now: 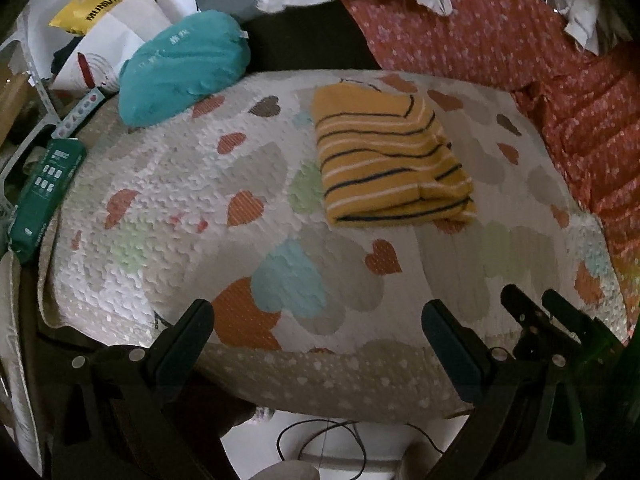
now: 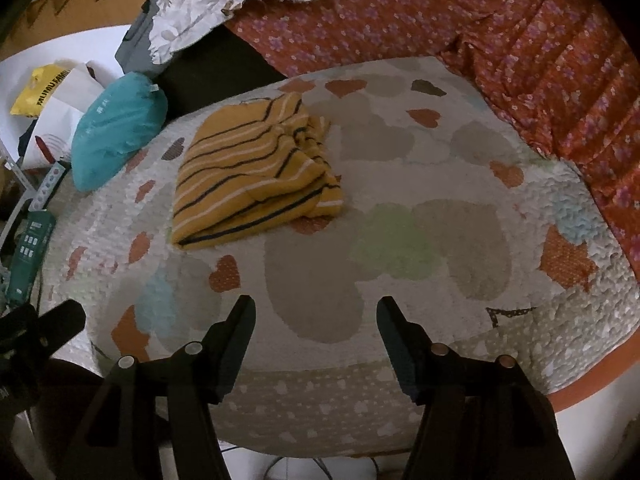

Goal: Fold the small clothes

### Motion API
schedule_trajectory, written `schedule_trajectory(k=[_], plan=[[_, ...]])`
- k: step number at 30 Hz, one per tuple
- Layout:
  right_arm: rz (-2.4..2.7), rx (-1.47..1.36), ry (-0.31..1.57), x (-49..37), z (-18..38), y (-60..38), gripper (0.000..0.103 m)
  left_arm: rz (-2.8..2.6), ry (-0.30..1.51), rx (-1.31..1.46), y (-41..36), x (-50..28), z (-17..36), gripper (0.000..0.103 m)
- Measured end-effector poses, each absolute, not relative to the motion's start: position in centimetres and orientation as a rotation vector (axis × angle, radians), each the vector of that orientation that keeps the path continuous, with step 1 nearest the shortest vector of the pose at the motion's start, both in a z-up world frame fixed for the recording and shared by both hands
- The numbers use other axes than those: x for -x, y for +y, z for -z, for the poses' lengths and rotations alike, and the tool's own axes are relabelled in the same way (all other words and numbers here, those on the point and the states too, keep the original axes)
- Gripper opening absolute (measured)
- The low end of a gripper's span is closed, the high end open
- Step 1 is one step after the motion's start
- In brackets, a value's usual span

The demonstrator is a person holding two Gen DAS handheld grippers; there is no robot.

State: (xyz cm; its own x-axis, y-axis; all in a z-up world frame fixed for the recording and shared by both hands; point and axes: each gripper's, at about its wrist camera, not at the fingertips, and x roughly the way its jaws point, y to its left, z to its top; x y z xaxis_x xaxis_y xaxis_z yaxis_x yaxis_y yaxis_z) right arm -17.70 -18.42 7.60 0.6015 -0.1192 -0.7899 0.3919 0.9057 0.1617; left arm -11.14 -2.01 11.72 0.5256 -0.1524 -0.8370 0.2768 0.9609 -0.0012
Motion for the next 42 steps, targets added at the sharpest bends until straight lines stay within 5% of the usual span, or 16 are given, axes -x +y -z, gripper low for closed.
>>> schedule_trajectory(k=[42], plan=[[0.332,-0.278,0.921,16.0,-6.1,-18.6,0.072,0.265,1.150,-0.058,-1.3,9.6,-7.7,0.103]])
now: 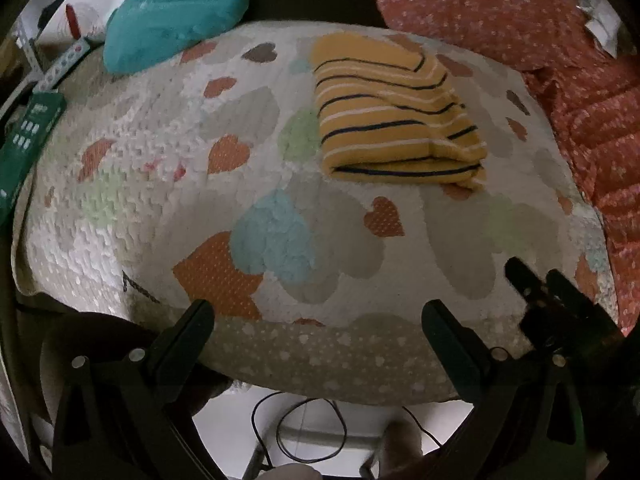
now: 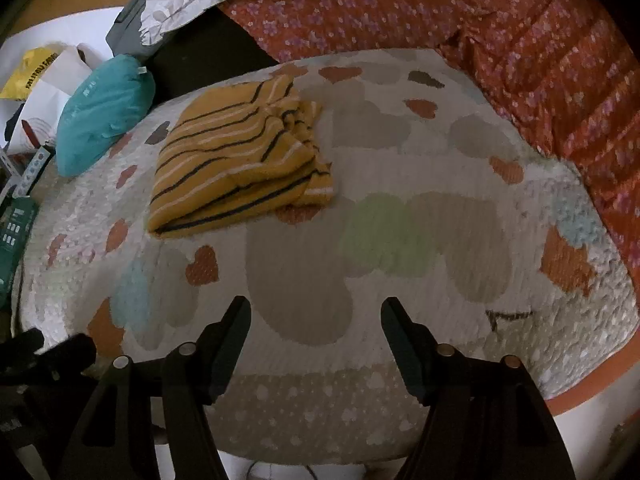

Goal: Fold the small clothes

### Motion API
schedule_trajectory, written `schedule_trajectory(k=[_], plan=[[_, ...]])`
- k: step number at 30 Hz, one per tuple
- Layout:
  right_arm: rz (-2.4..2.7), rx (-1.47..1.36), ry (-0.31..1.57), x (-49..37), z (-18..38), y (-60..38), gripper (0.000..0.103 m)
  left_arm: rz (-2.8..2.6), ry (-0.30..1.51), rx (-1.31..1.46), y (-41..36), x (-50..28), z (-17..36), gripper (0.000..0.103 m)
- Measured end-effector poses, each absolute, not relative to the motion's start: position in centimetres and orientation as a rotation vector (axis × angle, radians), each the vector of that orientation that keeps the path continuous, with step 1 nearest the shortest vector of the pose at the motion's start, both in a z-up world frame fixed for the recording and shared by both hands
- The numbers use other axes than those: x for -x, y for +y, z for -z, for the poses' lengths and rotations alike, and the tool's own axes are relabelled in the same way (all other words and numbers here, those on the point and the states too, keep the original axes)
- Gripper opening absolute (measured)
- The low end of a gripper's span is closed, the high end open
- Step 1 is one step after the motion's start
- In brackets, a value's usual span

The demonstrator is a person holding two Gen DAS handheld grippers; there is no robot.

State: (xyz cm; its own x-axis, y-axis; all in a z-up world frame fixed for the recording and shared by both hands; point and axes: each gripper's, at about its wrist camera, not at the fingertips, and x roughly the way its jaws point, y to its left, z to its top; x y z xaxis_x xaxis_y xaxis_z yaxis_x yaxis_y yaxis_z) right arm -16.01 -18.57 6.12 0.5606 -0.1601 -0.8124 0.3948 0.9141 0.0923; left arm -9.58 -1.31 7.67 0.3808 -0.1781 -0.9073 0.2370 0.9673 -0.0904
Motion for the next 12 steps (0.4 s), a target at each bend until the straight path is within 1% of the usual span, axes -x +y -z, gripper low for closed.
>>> schedule_trajectory(k=[3,12], plan=[[0.332,-0.253,0.927,14.8,-6.2,-18.5,0.074,0.248,1.164,-0.036,-0.8,8.8,-7.1,0.103],[0.284,-0.216,0.982,11.2,-5.0,-16.7,0.075,0.221,1.205,-0.003,0.2,6.8,-5.7,0.103]])
